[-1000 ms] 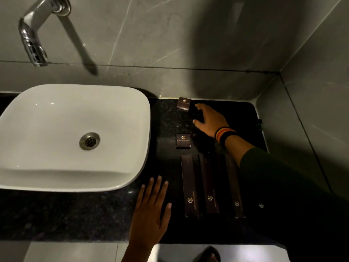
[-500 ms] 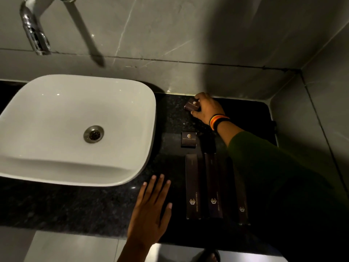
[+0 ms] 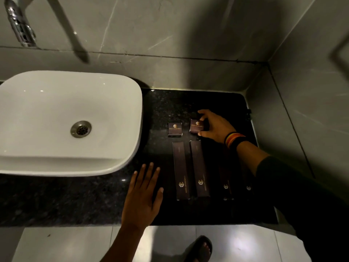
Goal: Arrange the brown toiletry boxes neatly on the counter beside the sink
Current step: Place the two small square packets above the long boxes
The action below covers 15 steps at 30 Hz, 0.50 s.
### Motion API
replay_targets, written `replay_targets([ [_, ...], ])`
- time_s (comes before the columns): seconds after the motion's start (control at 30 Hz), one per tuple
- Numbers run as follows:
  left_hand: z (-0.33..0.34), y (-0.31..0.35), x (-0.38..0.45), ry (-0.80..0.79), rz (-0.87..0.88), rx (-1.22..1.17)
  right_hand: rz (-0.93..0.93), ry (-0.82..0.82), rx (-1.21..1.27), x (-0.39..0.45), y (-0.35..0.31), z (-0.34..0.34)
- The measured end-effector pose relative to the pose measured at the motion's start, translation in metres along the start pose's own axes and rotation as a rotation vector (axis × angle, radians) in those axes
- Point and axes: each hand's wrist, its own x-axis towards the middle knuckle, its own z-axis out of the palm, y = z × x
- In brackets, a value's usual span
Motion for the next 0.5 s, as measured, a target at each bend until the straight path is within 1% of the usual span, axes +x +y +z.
replay_targets([
  [0.17, 0.001, -0.001, 0.0, -0.013, 0.0, 0.02, -0.002, -0.036, -0.054, -0.001, -0.011, 0.005],
  [0.3, 0.001, -0.001, -0.001, -0.015, -0.002, 0.023, 0.01, -0.046, -0.028, -0.004, -0.013, 0.004],
  [0.37, 0.001, -0.001, -0.001, -0.018, -0.005, 0.02, 0.033, 0.017, 0.024, -0.005, -0.009, -0.003],
  [0.47, 0.002, -0.002, -0.001, -0.009, -0.004, 0.015, 0.084, 0.242, 0.132, -0.003, 0.009, -0.023],
  [0.5, 0.002, -0.002, -0.001, -0.002, -0.002, 0.012, 0.11, 0.293, 0.134, -0.002, 0.016, -0.032],
])
